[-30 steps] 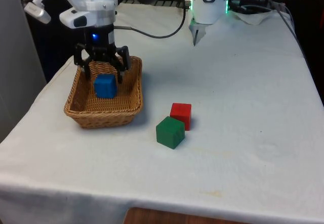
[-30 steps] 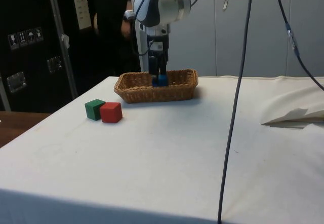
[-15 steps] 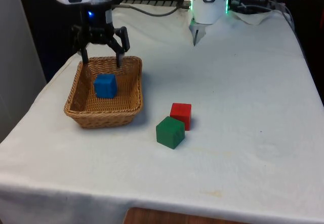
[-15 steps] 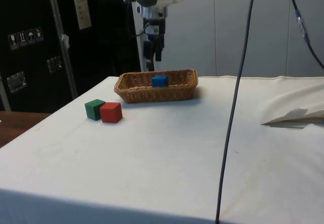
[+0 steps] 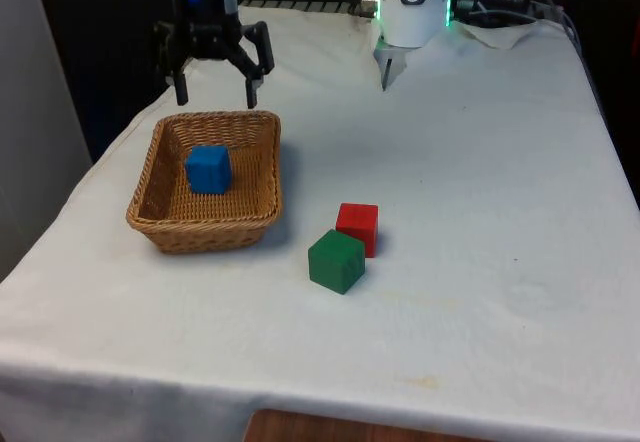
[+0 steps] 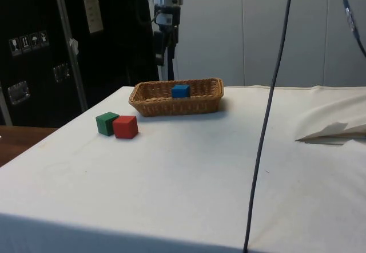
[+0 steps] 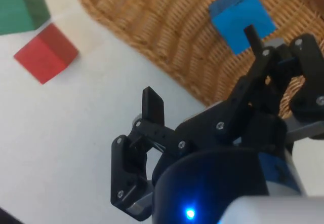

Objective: Pick up the blue cube and place it into the basket.

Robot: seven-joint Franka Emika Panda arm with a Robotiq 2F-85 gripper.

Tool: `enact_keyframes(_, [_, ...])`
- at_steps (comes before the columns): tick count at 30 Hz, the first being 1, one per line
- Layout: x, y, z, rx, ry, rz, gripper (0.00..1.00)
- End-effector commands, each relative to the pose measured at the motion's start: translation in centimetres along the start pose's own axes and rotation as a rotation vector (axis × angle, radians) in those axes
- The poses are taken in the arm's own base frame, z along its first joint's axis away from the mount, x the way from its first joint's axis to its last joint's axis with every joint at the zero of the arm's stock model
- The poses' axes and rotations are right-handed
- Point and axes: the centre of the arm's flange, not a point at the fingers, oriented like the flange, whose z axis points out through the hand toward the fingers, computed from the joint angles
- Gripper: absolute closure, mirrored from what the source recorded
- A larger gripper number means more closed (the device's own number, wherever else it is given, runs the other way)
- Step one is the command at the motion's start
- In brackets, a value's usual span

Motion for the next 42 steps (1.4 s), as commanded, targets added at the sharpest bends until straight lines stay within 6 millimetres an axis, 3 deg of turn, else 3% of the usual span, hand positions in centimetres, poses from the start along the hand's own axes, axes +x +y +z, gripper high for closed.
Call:
enact_keyframes(1, [0.0,-0.4,-0.3,-0.006,-0.002,0.002,0.0])
enact_keyframes(17, [1.3,-4.5,-3.1,0.03,0.04,-0.002,0.0])
enact_keyframes(23, [1.7,-6.8,-5.0,0.035,0.059,0.001,0.0])
enact_keyframes(42, [2.7,-10.1,-7.8,0.072,0.107,0.014,0.0])
